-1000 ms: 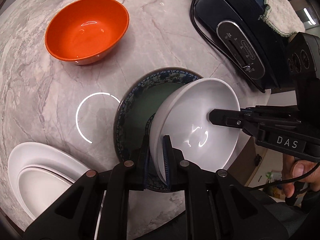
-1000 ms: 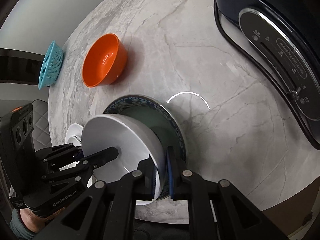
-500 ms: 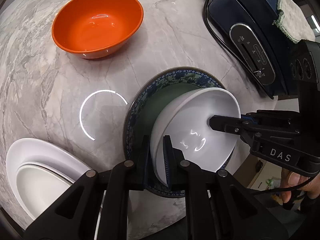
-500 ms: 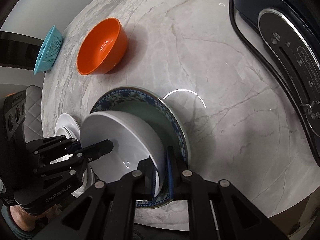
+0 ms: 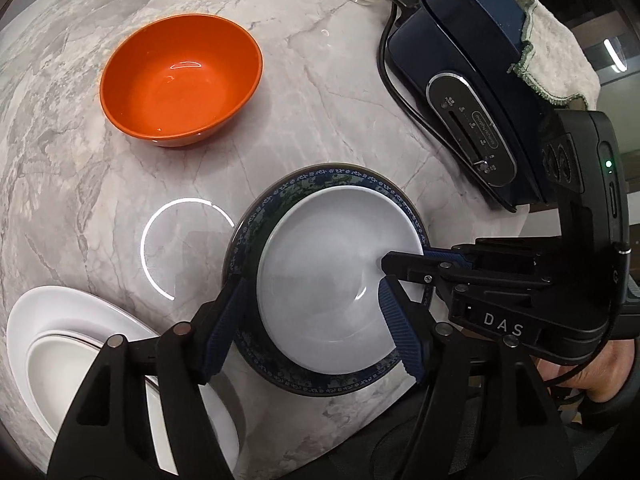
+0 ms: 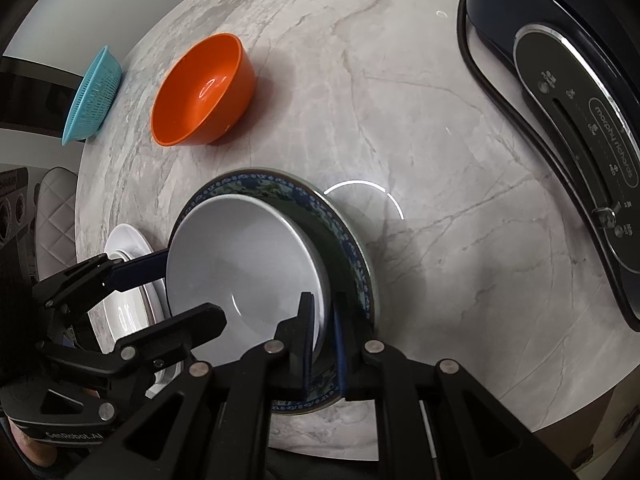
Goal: Organize plates and bowls
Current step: 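Open both grippers and release the white bowl, then move both grippers to the orange bowl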
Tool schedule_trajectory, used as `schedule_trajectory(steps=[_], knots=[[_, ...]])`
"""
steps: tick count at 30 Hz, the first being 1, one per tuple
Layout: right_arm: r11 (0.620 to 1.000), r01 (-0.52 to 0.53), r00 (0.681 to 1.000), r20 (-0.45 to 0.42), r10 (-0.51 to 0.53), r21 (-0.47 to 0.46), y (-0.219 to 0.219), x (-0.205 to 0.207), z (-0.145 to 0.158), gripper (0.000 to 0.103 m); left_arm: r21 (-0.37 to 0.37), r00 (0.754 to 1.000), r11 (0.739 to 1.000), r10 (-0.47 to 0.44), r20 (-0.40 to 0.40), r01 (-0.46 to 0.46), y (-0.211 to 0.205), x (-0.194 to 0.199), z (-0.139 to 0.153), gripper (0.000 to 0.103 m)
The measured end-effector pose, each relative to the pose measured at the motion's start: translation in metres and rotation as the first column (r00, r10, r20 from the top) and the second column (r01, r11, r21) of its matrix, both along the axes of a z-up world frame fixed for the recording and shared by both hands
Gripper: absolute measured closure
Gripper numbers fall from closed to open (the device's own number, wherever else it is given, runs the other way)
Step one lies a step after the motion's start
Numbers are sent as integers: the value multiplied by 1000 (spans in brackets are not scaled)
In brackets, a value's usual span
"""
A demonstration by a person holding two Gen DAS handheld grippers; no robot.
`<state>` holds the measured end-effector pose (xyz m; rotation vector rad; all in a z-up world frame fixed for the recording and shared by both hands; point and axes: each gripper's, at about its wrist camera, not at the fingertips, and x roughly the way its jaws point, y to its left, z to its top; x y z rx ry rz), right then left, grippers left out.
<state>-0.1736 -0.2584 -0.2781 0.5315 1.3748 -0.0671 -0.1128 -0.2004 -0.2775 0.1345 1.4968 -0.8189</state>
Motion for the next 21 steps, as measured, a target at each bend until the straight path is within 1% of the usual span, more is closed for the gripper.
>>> schedule_trajectory(steps=[2, 4, 6, 7, 8, 9, 10, 12, 14, 16, 19, 21], knots=[[1000, 5, 1000, -2, -5, 4, -1, -1, 0, 91, -22, 1000, 1000, 10, 0, -10, 5, 3, 6, 37], [1000, 11, 1000, 0, -11, 3, -1, -1, 2, 86, -54, 1000, 998, 24, 3, -24, 11, 5, 14, 37], [1000, 21, 1000, 7, -21, 19, -3, -2, 7, 71, -108, 999, 993, 48, 19, -45, 23, 15, 24, 36], [999, 28, 999, 15, -28, 25, -4, -4, 11, 68, -146, 998, 988, 63, 30, -58, 28, 19, 32, 33], [999, 28, 999, 19, -28, 22, -4, -4, 16, 62, -183, 996, 981, 78, 40, -69, 35, 25, 37, 29], [1000, 25, 999, 30, -25, 13, -4, -4, 23, 56, -211, 994, 974, 97, 52, -84, 43, 31, 42, 20], [1000, 21, 998, 56, -22, 6, -5, -4, 32, 53, -218, 991, 971, 118, 61, -102, 50, 39, 45, 11], [1000, 9, 992, 128, -10, 5, -6, 1, 52, 40, -197, 985, 969, 160, 56, -146, 64, 59, 48, 5], [1000, -19, 979, 201, 16, 16, -8, 11, 70, 34, -168, 979, 967, 200, 43, -190, 75, 81, 48, 5], [999, -42, 967, 250, 40, 4, -10, 26, 81, 33, -145, 972, 962, 235, 19, -230, 84, 106, 47, 5], [997, -75, 960, 271, 66, 22, -15, 55, 87, 33, -87, 955, 951, 296, -7, -295, 92, 142, 33, 5], [995, -89, 960, 270, 73, 47, -18, 78, 84, 33, -96, 952, 948, 306, 0, -304, 93, 159, 25, 7]])
